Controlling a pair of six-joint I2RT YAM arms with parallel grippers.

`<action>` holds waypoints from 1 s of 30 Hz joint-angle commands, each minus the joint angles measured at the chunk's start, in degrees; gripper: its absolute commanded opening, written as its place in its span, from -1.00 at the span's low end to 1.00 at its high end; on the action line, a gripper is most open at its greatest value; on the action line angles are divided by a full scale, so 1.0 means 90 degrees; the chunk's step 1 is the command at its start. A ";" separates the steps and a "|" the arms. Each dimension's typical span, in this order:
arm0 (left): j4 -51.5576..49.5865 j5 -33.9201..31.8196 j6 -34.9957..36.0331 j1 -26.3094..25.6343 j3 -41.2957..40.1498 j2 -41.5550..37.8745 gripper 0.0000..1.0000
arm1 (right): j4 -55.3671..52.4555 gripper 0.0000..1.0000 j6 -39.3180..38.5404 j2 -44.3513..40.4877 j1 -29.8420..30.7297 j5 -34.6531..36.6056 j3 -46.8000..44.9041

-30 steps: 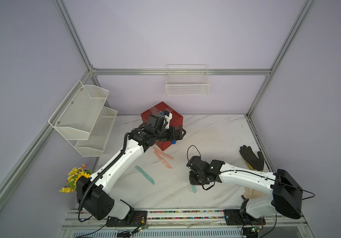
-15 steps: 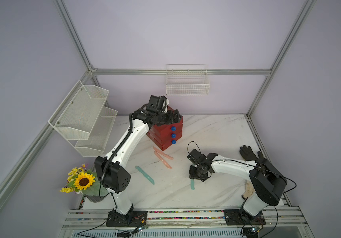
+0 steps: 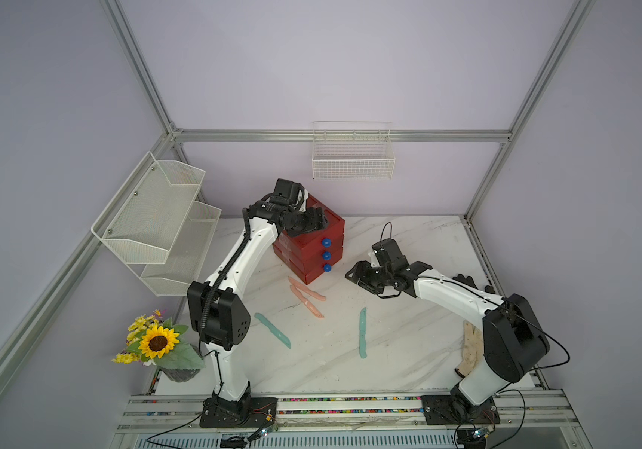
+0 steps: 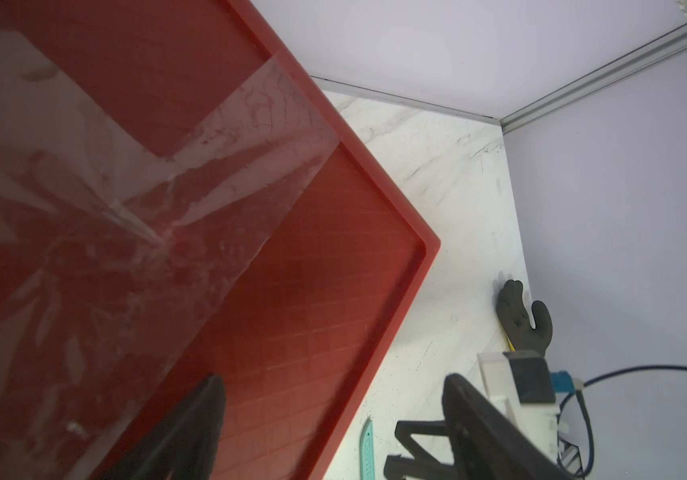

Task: Place the fruit knives into the drawer by color
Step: Open the drawer in the storage box.

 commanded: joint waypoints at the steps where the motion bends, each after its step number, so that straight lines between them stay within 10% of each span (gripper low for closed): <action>1: -0.0035 0.0023 0.0077 0.0107 0.0067 0.0126 0.47 | 0.1857 0.11 0.0915 0.0535 -0.0213 -0.1130 -0.0065; 10: -0.0036 0.0098 0.0097 0.0234 -0.0030 0.0242 0.04 | 0.3113 0.09 0.1538 0.1608 -0.0216 -0.1858 0.0454; 30: 0.0013 0.0214 0.0087 0.0256 -0.0491 0.0215 0.11 | 0.4672 0.06 0.2371 0.2634 -0.0206 -0.2279 0.0972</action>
